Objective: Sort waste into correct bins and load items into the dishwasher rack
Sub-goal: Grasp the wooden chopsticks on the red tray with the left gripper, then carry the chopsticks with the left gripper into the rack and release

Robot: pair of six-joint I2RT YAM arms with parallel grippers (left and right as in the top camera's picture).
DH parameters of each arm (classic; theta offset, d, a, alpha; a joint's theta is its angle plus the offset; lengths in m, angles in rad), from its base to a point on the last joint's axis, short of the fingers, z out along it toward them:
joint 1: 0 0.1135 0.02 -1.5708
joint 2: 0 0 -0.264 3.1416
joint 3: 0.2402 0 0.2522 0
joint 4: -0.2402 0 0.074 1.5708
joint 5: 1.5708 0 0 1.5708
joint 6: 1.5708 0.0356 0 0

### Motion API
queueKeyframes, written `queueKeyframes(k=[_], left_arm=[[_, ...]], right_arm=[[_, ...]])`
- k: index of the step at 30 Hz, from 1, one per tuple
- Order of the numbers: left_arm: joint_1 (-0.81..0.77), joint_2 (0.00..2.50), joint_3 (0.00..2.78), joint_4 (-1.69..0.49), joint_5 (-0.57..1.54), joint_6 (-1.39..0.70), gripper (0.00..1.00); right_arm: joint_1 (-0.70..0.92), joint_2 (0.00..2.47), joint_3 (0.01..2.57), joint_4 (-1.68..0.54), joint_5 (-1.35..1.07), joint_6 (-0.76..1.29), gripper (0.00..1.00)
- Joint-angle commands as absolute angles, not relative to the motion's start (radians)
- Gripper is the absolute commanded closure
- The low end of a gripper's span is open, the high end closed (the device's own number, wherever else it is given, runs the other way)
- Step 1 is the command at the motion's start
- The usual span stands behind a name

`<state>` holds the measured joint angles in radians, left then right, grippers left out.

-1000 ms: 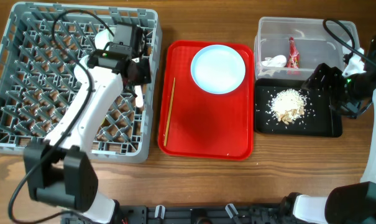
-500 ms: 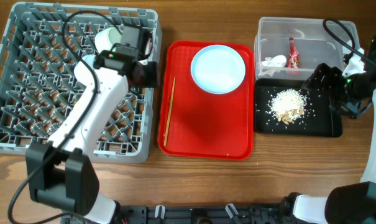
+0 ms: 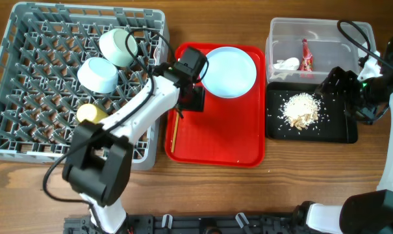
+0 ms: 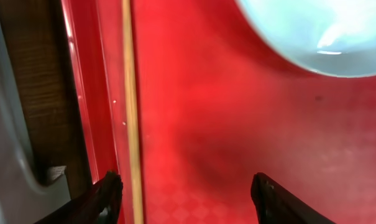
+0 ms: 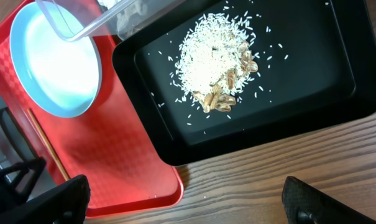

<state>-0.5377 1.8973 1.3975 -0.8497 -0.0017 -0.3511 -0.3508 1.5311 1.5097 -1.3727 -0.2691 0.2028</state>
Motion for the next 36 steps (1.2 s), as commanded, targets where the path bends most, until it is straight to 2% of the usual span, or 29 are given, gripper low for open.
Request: queueKeyframes(k=[1,14,16,18,20,24,25,29,36], left_arm=[[-0.538,1.960,1.406,-0.856,-0.027,-0.379,0.33],[-0.538,2.056,1.387,-0.856,-0.031,-0.402,0.26],[-0.538,2.056,1.359,-0.835,-0.027,-0.402,0.36],[-0.539,2.057,1.354,-0.835,-0.016,-0.402,0.53],[-0.542,2.057,1.354,-0.833,-0.002,-0.403,0.65],[-0.542,2.057,1.354,-0.823,0.003,-0.405,0.78],[-0.542,2.057,1.354,-0.823,0.003,-0.405,0.90],[-0.542,2.057,1.354,-0.818,0.003,-0.405,0.96],[-0.538,2.026,1.402,-0.825,0.002,-0.400,0.96]], right_arm=[[-0.351,1.515,1.517,-1.374,-0.285,0.184,0.00],[-0.351,1.515,1.517,-1.383,-0.284,0.183,0.00],[-0.351,1.515,1.517,-1.384,-0.284,0.184,0.00],[-0.351,1.515,1.517,-1.384,-0.281,0.183,0.00],[-0.351,1.515,1.517,-1.384,-0.281,0.184,0.00],[-0.351,1.515,1.517,-1.382,-0.281,0.183,0.00],[-0.351,1.515,1.517,-1.381,-0.281,0.184,0.00],[-0.351,1.515,1.517,-1.381,-0.281,0.183,0.00],[-0.351,1.515,1.517,-1.382,-0.281,0.183,0.00]])
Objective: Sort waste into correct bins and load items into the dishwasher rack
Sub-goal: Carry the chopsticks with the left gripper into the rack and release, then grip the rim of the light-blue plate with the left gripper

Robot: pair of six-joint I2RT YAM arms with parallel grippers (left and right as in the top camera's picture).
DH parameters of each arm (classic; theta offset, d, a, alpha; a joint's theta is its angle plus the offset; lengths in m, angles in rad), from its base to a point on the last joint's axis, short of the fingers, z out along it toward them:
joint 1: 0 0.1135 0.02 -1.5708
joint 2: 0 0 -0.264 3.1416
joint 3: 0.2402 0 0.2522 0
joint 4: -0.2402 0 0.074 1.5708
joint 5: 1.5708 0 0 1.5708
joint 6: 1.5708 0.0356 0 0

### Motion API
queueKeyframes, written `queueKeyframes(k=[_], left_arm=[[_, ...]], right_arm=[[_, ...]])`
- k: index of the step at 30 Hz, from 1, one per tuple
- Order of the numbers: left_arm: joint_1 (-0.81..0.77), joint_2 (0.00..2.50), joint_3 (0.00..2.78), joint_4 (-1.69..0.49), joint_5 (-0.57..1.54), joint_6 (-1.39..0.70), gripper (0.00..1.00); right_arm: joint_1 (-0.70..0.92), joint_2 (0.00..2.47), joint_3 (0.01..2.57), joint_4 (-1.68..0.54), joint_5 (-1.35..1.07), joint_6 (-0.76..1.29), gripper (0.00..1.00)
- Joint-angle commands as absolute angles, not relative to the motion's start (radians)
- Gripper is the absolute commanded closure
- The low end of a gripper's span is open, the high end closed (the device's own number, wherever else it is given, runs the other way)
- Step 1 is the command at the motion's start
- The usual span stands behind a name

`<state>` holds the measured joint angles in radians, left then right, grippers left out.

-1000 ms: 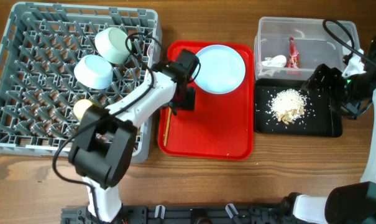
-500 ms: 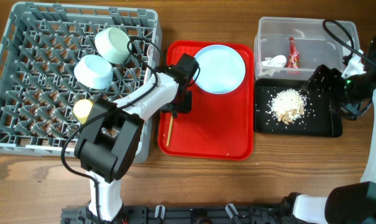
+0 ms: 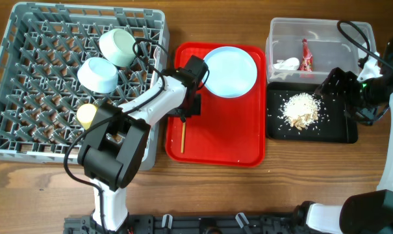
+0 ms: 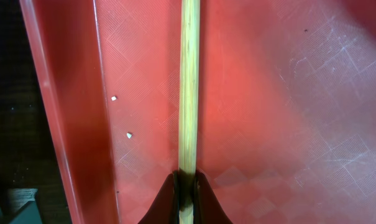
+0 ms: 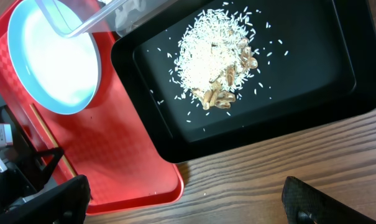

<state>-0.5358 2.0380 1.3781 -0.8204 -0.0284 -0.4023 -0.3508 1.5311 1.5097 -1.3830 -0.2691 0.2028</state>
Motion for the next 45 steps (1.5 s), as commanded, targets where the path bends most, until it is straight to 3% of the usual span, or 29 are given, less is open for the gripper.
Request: queueKeyframes(k=[1,6,13,17,23,26,30,35,36,38,40,43,45], left_arm=[[-0.536,2.011,1.417,-0.831,0.002,-0.400,0.96],[-0.505,1.855,1.508,-0.893,0.002,-0.395,0.96],[-0.351,1.670,1.526,-0.912,-0.083,-0.178,0.96],[-0.240,1.680,1.524,-0.902,-0.088,-0.091,0.96],[-0.191,1.750,1.524,-0.869,-0.088,-0.082,0.96],[-0.192,1.795,1.524,-0.868,-0.088,-0.084,0.85],[-0.192,1.810,1.525,-0.868,-0.088,-0.086,0.83],[-0.203,1.766,1.526,-0.867,-0.066,-0.089,0.63],[-0.212,1.746,1.527,-0.859,-0.040,-0.089,0.52],[-0.240,1.710,1.531,-0.827,0.024,-0.090,0.43],[-0.287,1.680,1.532,-0.759,0.089,-0.089,0.27],[-0.385,1.689,1.530,-0.604,0.093,-0.073,0.14],[-0.442,1.720,1.530,-0.521,0.093,-0.023,0.12]], right_arm=[[-0.351,1.515,1.517,-1.382,-0.281,0.183,0.00],[-0.351,1.515,1.517,-1.382,-0.281,0.183,0.00],[-0.351,1.515,1.517,-1.382,-0.281,0.183,0.00],[-0.351,1.515,1.517,-1.382,-0.281,0.183,0.00],[-0.351,1.515,1.517,-1.383,-0.281,0.183,0.00],[-0.351,1.515,1.517,-1.385,-0.281,0.183,0.00],[-0.351,1.515,1.517,-1.385,-0.281,0.184,0.00],[-0.351,1.515,1.517,-1.385,-0.281,0.183,0.00],[-0.351,1.515,1.517,-1.385,-0.281,0.183,0.00],[-0.351,1.515,1.517,-1.385,-0.281,0.183,0.00],[-0.351,1.515,1.517,-1.385,-0.281,0.184,0.00],[-0.351,1.515,1.517,-1.384,-0.281,0.184,0.00],[-0.351,1.515,1.517,-1.385,-0.281,0.184,0.00]])
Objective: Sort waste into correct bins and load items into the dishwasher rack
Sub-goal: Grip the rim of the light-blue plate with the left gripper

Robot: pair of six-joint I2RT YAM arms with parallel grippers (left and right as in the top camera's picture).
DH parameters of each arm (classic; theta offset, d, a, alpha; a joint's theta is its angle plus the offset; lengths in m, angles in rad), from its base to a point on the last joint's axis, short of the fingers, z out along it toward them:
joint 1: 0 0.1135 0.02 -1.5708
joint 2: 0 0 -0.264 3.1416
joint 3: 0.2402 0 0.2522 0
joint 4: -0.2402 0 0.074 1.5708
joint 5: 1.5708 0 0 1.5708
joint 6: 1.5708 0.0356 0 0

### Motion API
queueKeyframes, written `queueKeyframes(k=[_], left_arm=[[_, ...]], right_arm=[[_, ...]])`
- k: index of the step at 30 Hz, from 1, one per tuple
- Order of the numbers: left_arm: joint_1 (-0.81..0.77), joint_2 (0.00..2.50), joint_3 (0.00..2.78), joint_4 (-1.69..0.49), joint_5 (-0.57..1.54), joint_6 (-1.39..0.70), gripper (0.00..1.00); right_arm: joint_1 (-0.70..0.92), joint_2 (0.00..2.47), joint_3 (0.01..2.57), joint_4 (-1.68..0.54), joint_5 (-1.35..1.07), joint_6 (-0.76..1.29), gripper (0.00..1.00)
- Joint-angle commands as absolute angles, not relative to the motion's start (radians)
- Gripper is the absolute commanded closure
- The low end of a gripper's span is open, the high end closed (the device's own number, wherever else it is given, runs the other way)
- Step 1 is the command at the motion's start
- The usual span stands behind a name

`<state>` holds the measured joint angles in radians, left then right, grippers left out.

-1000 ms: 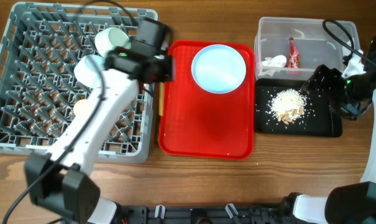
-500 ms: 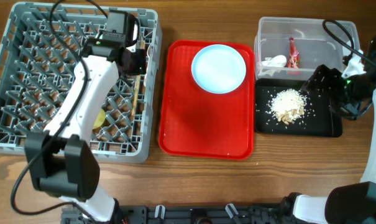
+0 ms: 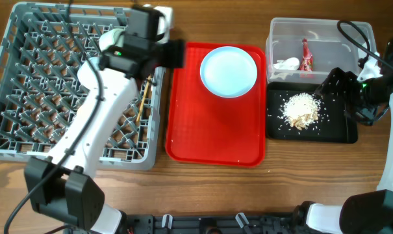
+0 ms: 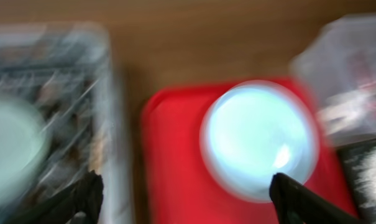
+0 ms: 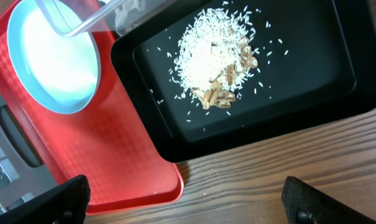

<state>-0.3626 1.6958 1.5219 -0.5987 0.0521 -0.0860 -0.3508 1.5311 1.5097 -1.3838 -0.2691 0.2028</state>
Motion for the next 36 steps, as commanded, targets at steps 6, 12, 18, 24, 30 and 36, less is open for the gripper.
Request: queueKeyframes(k=[6,12,18,24,30,36], left_arm=[[-0.590,1.889,1.529,-0.425,0.093,0.193,0.14],[-0.668,2.069,1.529,-0.429,0.033,0.281,0.16],[-0.710,2.150,1.519,-0.476,0.033,0.281,0.18],[-0.709,2.179,1.507,-0.559,-0.047,0.281,0.44],[-0.710,2.179,1.507,-0.587,-0.110,0.281,0.67],[-0.710,2.179,1.507,-0.588,-0.110,0.281,0.85]], right_arm=[[-0.351,1.515,1.517,-1.385,-0.281,0.184,0.00],[-0.351,1.515,1.517,-1.385,-0.281,0.184,0.00],[-0.351,1.515,1.517,-1.384,-0.281,0.184,0.00],[-0.351,1.515,1.517,-1.384,-0.282,0.184,0.00],[-0.351,1.515,1.517,-1.383,-0.282,0.184,0.00],[-0.351,1.515,1.517,-1.384,-0.281,0.183,0.00]])
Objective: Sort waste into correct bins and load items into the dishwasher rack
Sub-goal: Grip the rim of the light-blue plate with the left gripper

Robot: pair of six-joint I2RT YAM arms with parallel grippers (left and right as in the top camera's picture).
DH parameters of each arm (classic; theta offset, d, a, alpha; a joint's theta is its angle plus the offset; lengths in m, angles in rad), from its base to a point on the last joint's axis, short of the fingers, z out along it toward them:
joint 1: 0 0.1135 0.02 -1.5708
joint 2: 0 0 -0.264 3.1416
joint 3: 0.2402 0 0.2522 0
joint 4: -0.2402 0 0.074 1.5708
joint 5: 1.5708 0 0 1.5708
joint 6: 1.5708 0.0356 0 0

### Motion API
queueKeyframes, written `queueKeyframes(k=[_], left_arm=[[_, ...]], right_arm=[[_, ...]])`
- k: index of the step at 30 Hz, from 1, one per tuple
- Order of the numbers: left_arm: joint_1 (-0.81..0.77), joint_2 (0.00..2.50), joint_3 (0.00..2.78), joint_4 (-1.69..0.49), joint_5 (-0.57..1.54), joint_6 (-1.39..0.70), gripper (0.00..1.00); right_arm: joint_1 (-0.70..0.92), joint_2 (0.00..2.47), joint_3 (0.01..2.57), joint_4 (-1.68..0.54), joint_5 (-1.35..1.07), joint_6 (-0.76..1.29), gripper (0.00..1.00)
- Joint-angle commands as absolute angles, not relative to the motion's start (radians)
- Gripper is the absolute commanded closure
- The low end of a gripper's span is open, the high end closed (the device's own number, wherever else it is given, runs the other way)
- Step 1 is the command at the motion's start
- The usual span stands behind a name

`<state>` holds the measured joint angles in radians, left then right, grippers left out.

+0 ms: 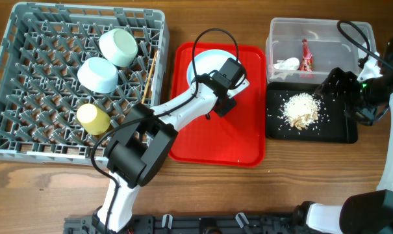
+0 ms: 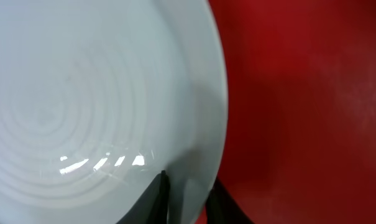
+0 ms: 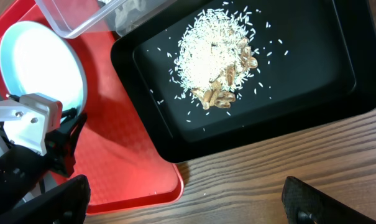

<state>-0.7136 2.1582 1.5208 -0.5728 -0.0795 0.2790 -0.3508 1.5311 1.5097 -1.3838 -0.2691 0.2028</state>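
A light blue plate [image 1: 208,65] lies at the back of the red tray [image 1: 215,140]. My left gripper [image 1: 221,104] is down at the plate's near right rim. In the left wrist view the left gripper [image 2: 188,193] is shut on that plate [image 2: 100,93], one finger on top and one under the edge. A wooden chopstick [image 1: 149,75] lies in the grey dishwasher rack [image 1: 27,140] near its right side. Held wide open with nothing between its fingers, my right gripper [image 3: 184,205] hangs over the black tray [image 3: 250,81] of rice and nuts.
The rack also holds a green cup [image 1: 118,45], a blue bowl [image 1: 97,73] and a yellow cup [image 1: 92,117]. A clear bin [image 1: 313,29] with a red wrapper and white scraps stands behind the black tray [image 1: 339,127]. The left arm's cable loops over the red tray.
My left gripper was open above the rack's back right corner; now it is down on the red tray, shut on the plate's rim. The plate sits a little further left. The right arm is unchanged.
My left gripper stood open over the chopstick at the red tray's left side, then was shut on it. After that the chopstick lay in the rack and the gripper was open above it. Now the gripper holds the plate's rim.
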Motion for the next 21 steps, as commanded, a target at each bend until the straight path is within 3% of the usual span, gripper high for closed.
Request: queueKeyframes(k=[1,5,11,16,21], left_arm=[[-0.710,2.179,1.507,-0.588,-0.110,0.281,0.88],[-0.711,2.179,1.507,-0.587,-0.110,0.281,0.97],[-0.715,2.175,1.531,-0.578,-0.111,0.281,0.96],[-0.751,2.137,1.581,-0.577,-0.319,0.281,0.96],[-0.774,2.050,1.597,-0.580,-0.361,0.281,0.96]], right_arm=[[-0.351,1.515,1.517,-1.384,-0.281,0.183,0.00],[-0.351,1.515,1.517,-1.382,-0.281,0.183,0.00],[-0.351,1.515,1.517,-1.382,-0.281,0.183,0.00],[-0.351,1.515,1.517,-1.382,-0.281,0.183,0.00],[-0.351,1.515,1.517,-1.383,-0.281,0.183,0.00]])
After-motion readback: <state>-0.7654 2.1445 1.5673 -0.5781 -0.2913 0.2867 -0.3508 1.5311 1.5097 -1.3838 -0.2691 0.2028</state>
